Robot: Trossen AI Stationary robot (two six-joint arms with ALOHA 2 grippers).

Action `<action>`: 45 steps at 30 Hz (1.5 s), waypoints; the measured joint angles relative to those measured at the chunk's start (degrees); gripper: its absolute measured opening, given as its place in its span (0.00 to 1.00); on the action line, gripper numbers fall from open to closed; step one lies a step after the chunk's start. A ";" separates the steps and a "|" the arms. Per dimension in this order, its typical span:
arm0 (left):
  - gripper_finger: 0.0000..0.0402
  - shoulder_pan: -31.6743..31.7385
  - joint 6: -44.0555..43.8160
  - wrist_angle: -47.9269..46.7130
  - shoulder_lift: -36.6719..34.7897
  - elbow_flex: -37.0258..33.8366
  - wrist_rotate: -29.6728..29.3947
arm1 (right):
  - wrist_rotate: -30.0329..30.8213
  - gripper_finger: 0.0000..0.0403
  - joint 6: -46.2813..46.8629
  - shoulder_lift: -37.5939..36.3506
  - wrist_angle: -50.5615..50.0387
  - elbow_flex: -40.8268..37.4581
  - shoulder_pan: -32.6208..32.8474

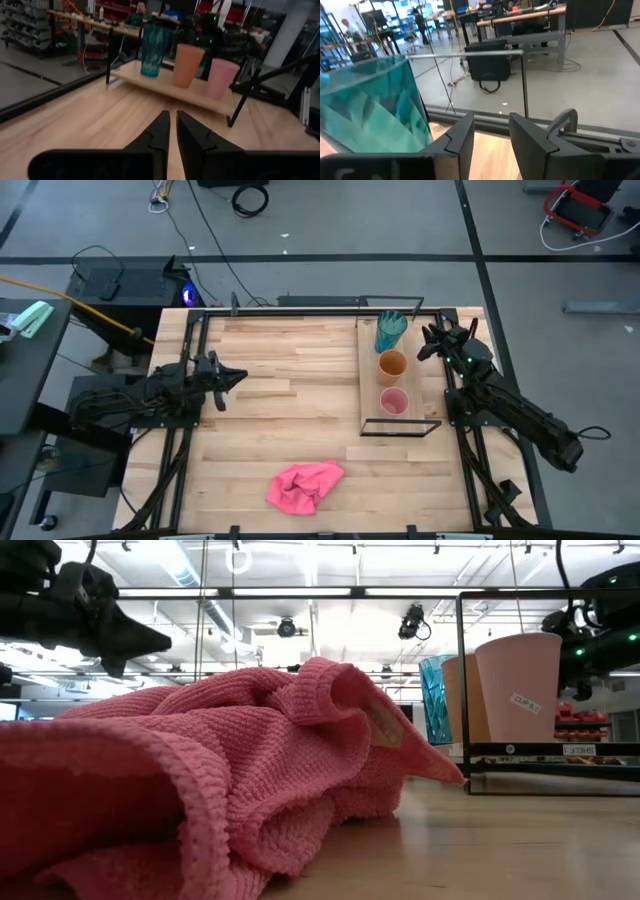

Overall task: Stack small to large cups/mugs on shelf
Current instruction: Return to Home Position

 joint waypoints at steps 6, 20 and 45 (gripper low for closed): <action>0.09 -0.01 2.96 -1.56 0.00 0.00 0.00 | 0.00 0.32 0.31 1.66 -0.01 0.00 0.00; 0.10 -0.02 5.95 -1.51 0.00 0.00 0.00 | 0.00 0.32 0.37 1.64 0.00 0.00 0.00; 0.10 0.00 5.95 -1.49 0.00 0.00 0.01 | 0.00 0.32 0.39 1.61 0.00 0.00 0.00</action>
